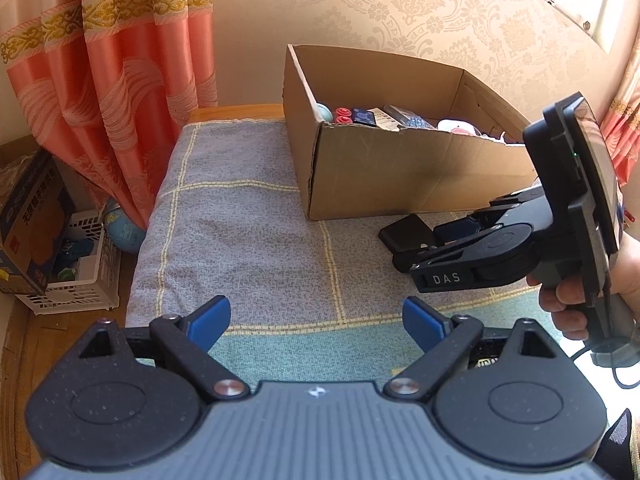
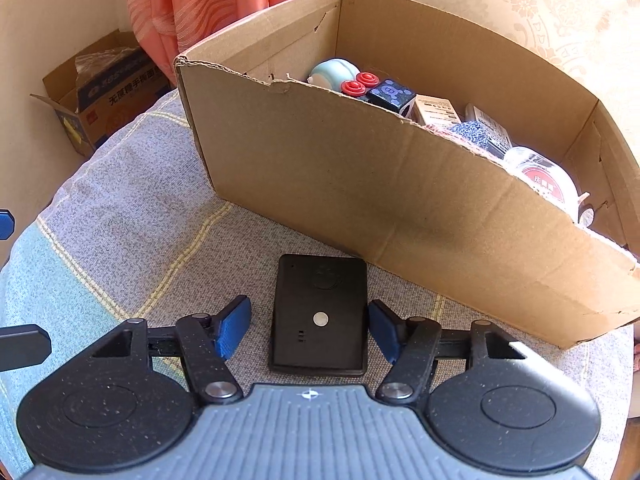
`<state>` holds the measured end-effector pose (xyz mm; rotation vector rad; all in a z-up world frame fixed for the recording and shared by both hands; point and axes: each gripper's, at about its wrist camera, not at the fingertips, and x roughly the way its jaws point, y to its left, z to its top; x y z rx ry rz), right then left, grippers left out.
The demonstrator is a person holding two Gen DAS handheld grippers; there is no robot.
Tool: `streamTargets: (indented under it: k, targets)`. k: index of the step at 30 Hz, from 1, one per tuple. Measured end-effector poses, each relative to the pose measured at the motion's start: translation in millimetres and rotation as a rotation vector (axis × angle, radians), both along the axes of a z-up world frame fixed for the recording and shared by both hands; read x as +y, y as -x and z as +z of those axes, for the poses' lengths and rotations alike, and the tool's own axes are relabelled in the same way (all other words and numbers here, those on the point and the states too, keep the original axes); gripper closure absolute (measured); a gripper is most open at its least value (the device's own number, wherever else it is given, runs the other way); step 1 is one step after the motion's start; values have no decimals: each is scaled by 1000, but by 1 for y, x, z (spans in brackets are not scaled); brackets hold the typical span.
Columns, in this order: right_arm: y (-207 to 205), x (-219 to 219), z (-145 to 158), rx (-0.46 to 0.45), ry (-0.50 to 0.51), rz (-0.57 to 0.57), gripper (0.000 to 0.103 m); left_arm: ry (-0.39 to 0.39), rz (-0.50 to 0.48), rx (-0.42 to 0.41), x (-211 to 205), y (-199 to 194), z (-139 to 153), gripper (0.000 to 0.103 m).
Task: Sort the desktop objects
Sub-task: 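Grasp the black square timer with the right gripper, then lift and carry the black timer over the box with the right gripper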
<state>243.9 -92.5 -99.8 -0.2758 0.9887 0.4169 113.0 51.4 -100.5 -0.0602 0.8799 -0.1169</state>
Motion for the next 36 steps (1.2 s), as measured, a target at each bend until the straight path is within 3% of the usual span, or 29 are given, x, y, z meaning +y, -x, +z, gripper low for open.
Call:
streamTargets:
  k: [1,7,13,36]
  targets:
    - [1,0,1,0,2,1,45,1,0,2,-1,0,0,10]
    - [2,-1,2,20,10,2,45,8,-12,2,-3,3,1,10]
    - [10,-4,3,36,17,3,46,65,-32,4,-4,7,2,10]
    - [45,-46,52,5,-3,-12,46,29,-109,23,-27,20,12,10]
